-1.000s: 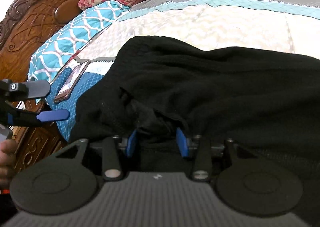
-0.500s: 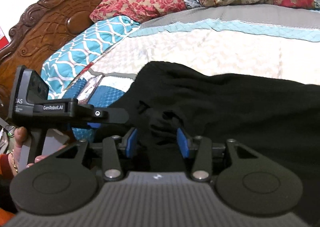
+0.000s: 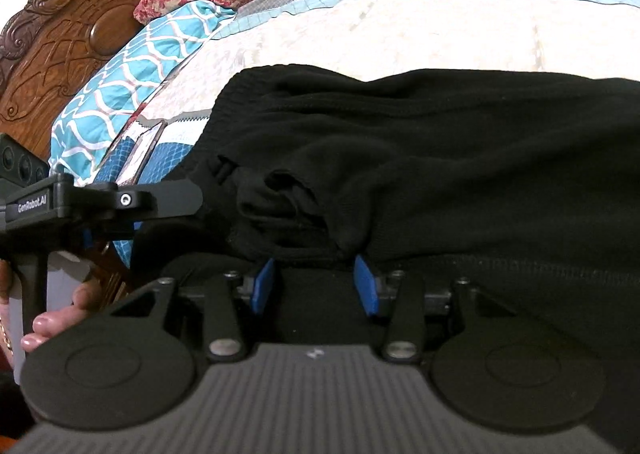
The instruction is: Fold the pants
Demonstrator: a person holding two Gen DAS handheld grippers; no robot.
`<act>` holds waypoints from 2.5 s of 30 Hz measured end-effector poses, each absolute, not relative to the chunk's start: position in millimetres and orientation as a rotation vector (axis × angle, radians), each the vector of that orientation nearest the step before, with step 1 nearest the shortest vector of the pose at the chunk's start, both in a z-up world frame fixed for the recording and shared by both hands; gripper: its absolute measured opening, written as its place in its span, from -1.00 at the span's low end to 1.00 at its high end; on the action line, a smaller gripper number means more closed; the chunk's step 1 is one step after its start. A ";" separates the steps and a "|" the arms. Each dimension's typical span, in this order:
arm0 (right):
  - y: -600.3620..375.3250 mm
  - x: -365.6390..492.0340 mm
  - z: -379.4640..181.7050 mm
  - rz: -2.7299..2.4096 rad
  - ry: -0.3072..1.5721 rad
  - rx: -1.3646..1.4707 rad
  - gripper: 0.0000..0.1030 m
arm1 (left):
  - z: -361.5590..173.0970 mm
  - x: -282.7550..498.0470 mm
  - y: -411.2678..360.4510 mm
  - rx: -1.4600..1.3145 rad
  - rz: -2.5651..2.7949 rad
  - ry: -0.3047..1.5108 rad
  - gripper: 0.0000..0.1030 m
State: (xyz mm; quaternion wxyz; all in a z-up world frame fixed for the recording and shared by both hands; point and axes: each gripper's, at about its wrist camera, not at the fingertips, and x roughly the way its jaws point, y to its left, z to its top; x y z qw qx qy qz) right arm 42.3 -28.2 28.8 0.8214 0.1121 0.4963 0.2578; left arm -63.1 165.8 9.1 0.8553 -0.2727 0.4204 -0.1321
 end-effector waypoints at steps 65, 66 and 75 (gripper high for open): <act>-6.1 45.4 23.4 0.560 1.017 0.121 0.03 | 1.3 -65.1 150.2 -0.453 -0.247 0.880 -0.01; -6.6 45.3 23.5 0.560 1.016 0.121 0.03 | 1.4 -64.9 150.5 -0.453 -0.249 0.880 -0.01; -8.0 43.7 26.9 0.555 1.026 0.150 0.04 | 1.1 -65.3 151.4 -0.453 -0.246 0.880 0.00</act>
